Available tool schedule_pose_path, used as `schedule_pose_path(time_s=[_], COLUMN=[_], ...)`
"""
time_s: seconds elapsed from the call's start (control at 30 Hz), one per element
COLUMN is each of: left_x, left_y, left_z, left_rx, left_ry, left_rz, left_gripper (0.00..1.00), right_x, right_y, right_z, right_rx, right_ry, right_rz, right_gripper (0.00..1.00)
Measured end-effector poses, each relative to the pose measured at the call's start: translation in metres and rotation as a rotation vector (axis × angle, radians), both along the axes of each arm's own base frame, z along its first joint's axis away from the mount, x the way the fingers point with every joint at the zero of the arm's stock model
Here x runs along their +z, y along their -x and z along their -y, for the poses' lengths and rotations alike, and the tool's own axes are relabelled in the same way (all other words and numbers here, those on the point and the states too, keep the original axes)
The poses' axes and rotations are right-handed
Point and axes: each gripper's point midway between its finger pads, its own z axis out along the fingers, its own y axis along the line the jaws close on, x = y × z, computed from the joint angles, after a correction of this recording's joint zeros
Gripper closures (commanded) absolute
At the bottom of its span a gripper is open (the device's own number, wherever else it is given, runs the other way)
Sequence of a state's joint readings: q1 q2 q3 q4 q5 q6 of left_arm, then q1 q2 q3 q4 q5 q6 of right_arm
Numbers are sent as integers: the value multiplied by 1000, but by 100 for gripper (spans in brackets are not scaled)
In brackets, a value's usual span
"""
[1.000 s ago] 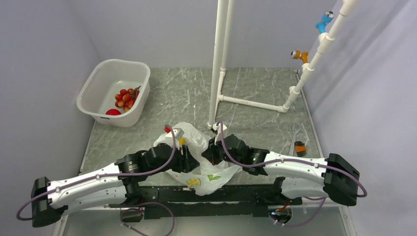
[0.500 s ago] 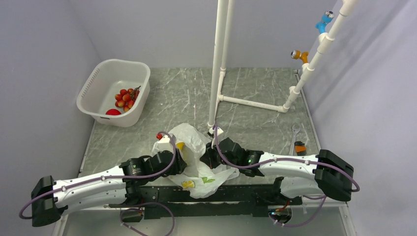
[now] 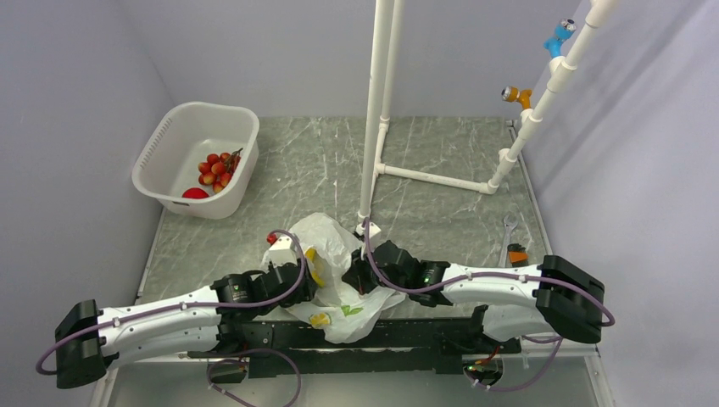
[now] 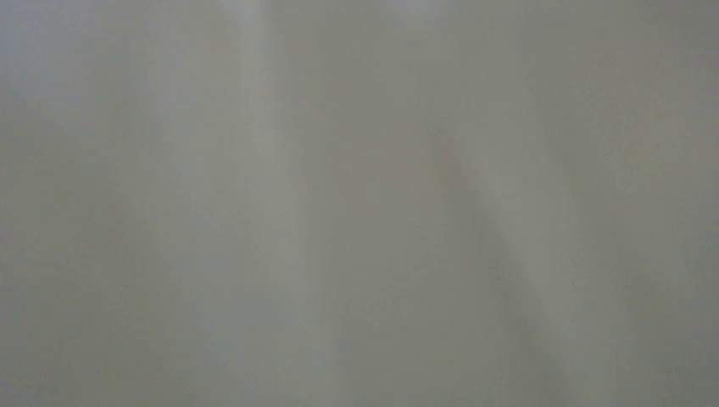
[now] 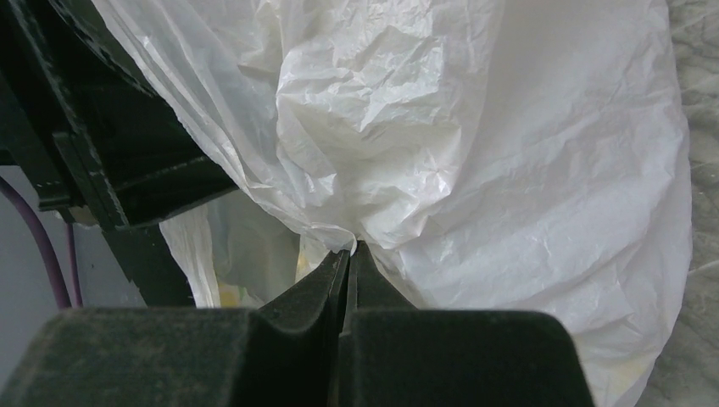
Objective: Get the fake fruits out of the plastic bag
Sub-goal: Take out the fake fruit from the plastic bag.
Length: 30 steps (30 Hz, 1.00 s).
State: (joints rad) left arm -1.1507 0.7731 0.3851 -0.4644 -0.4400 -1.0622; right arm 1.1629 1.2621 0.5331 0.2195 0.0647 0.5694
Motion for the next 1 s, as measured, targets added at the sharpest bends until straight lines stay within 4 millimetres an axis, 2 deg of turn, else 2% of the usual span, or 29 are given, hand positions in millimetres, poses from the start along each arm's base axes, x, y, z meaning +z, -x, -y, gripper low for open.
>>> schedule_pose_path(time_s=[0.23, 0.37, 0.63, 0.83, 1.0], left_x=[32, 39, 24, 21, 8], left_y=[-26, -39, -58, -74, -84], left_z=[10, 14, 7, 12, 8], left_rx=[36, 39, 41, 28, 24], left_ry=[-51, -114, -279, -312, -364], left_rz=[103, 153, 195, 268, 277], left_gripper=[54, 54, 55, 56, 53], right_x=[-2, -2, 2, 6, 10], right_y=[2, 2, 2, 4, 5], right_z=[-1, -1, -1, -2, 0], right_rx=[5, 5, 6, 12, 12], right_ry=[5, 6, -4, -15, -18], right_rz=[-1, -1, 3, 9, 11], right_gripper=[100, 100, 100, 100, 100])
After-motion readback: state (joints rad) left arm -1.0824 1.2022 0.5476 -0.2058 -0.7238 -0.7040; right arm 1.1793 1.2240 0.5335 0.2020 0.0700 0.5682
